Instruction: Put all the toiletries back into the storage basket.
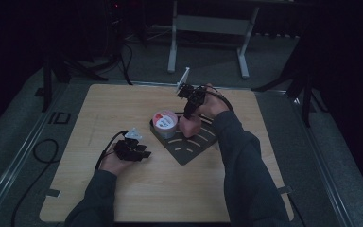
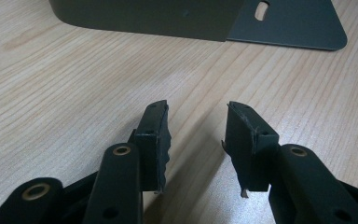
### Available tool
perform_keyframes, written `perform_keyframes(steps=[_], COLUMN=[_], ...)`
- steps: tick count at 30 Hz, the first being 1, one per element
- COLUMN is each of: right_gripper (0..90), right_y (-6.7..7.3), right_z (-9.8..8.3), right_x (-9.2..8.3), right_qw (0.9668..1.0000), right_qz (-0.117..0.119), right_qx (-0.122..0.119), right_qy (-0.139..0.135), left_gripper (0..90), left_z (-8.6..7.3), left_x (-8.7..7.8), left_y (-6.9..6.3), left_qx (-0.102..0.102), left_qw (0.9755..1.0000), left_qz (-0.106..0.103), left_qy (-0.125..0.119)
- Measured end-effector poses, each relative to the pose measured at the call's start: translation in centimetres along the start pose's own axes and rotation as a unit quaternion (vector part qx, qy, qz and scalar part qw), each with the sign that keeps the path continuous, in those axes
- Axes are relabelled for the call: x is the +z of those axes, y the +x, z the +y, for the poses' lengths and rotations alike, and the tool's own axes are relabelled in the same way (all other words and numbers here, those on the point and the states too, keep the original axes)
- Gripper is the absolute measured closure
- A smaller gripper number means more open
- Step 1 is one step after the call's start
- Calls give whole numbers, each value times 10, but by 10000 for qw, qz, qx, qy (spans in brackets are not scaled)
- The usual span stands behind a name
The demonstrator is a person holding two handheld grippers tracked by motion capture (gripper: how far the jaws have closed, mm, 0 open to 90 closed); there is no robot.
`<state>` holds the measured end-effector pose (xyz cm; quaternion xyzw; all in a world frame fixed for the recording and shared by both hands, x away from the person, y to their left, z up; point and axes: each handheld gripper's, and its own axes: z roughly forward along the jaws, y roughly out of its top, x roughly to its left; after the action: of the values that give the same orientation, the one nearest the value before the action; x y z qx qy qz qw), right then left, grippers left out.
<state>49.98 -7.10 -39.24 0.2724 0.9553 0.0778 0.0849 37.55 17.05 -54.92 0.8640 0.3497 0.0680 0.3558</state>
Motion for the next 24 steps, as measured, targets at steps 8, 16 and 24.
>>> perform_keyframes(steps=[8, 16, 24], right_gripper=[476, 476, 476], right_y=[-6, -11, -13], right_z=[2, 9, 16], right_x=[5, 5, 4], right_qw=[9999, 9997, 9992], right_qz=[-15, -119, -159], right_qx=[116, 232, 374], right_qy=[27, 32, -26], left_gripper=[592, 592, 592], left_z=[0, 0, -1], left_x=[0, 0, -1], left_y=[0, 0, 0], left_qx=[-4, 1, -7], left_qw=[10000, 10000, 10000], left_qz=[-3, -12, -15], left_qy=[2, 11, 5])
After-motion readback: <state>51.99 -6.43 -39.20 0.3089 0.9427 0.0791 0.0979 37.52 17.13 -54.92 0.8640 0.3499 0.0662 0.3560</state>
